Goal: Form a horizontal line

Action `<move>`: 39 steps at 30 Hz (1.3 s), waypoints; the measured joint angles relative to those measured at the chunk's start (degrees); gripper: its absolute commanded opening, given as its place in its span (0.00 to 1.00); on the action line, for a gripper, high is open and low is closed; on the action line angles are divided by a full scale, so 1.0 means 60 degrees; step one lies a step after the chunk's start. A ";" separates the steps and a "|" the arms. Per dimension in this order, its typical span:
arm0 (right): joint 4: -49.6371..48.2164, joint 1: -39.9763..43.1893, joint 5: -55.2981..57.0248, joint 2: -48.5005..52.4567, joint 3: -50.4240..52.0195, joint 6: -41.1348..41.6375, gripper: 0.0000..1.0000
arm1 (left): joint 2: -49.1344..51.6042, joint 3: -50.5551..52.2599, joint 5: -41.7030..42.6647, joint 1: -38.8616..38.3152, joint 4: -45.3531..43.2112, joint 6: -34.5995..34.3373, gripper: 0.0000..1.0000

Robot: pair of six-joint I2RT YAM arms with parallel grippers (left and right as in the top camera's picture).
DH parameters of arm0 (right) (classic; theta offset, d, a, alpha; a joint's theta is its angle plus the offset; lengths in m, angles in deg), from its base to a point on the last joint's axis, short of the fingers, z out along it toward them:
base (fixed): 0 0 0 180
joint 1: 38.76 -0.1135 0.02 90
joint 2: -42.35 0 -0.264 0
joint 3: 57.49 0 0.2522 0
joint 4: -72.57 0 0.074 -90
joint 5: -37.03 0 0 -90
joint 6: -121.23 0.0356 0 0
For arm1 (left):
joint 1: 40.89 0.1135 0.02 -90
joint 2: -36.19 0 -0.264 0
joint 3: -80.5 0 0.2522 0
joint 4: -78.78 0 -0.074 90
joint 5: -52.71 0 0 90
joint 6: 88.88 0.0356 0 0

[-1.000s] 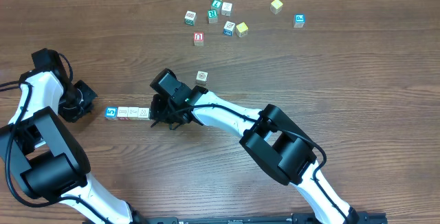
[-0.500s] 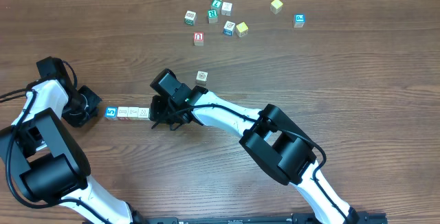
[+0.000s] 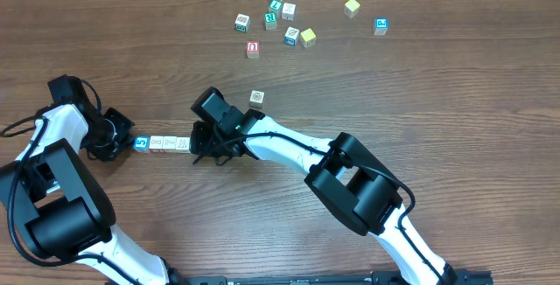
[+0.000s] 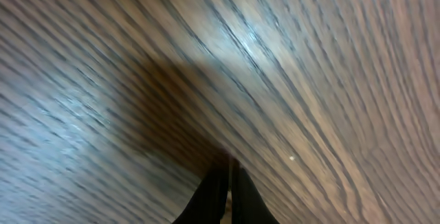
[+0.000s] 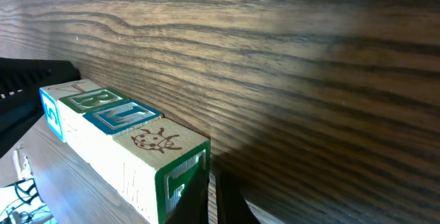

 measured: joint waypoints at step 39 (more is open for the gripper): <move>0.2364 0.0430 0.0922 -0.0302 -0.0237 -0.0051 0.04 | 0.0007 -0.0182 -0.1177 0.0204 0.0302 -0.0219 0.04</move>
